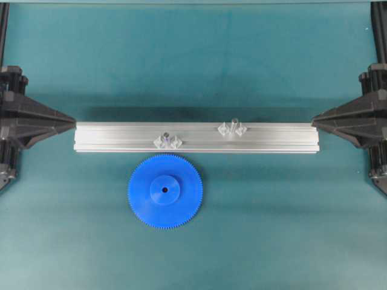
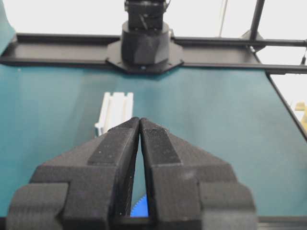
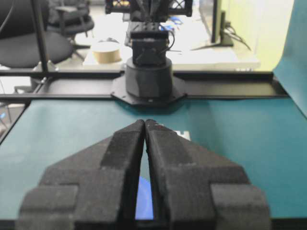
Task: Insert the large gear onto the shaft.
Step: 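Move the left gripper over the hub of the blue gear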
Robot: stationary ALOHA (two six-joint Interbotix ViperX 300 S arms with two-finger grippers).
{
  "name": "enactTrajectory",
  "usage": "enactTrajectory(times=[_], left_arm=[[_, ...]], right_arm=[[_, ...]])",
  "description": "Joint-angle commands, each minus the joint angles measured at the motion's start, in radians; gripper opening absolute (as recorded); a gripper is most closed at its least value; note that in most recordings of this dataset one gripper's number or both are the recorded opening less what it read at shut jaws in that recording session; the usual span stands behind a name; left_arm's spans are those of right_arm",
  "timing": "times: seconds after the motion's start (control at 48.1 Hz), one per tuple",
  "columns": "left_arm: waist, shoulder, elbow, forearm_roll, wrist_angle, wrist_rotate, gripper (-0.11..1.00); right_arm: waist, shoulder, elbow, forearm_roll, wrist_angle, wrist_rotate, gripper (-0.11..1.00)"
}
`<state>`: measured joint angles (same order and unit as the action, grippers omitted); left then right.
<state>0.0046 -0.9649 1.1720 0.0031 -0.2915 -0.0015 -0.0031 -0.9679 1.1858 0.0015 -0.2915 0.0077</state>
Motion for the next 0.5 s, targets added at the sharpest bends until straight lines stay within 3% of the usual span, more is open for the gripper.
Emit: enactTrajectory(times=[0.0, 0.062, 0.145, 0.478], left_arm=[[-0.034, 0.014, -0.064, 0.008, 0.043, -0.040, 0.11], [-0.034, 0.029, -0.098, 0.008, 0.092, -0.064, 0.08], [-0.038, 0.071, -0.146, 0.012, 0.160, -0.080, 0.00], [-0.135, 0.385, -0.344, 0.014, 0.402, -0.074, 0.00]], right_arm=[[0.002, 0.009, -0.008, 0.003, 0.000, -0.002, 0.16], [0.000, 0.002, 0.006, 0.025, 0.035, 0.008, 0.18], [0.000, -0.006, 0.015, 0.041, 0.129, 0.031, 0.10], [0.000, -0.005, -0.060, 0.038, 0.394, 0.063, 0.07]])
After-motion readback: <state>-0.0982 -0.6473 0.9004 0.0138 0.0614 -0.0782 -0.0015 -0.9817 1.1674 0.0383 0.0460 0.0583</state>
